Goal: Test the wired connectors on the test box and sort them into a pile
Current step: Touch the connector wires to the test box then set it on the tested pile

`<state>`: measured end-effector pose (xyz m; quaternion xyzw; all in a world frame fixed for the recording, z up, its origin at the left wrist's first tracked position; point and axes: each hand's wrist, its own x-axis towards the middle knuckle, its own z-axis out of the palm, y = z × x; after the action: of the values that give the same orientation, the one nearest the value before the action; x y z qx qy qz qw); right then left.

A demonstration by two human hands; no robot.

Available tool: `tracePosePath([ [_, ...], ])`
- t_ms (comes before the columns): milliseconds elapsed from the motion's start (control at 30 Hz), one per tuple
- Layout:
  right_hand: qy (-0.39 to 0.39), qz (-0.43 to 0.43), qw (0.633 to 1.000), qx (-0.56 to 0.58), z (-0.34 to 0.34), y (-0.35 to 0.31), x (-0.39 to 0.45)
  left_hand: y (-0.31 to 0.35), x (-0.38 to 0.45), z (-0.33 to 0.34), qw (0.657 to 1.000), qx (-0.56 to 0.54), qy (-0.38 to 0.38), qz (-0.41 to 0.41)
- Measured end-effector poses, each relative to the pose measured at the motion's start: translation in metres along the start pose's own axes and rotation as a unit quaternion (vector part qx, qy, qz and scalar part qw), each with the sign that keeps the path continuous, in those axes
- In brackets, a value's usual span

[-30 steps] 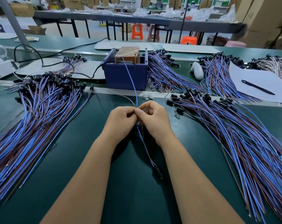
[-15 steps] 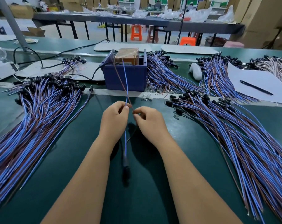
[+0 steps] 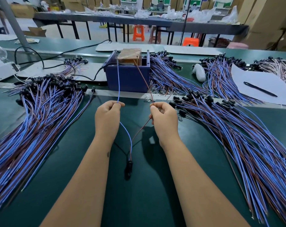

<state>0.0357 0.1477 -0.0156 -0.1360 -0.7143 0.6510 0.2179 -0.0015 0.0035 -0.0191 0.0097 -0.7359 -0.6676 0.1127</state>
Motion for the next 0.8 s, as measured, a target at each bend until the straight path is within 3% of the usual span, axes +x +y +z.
tracePosePath([
  [433,0.006,0.027,0.999,0.019,-0.0007,-0.0016,0.0007,0.0068,-0.0086,-0.001,0.998,0.053,0.024,-0.022],
  [800,0.012,0.042,0.997,0.058,-0.0038,-0.0062,-0.0008,0.0047,-0.0057,-0.0032,0.998,0.022,0.062,0.005],
])
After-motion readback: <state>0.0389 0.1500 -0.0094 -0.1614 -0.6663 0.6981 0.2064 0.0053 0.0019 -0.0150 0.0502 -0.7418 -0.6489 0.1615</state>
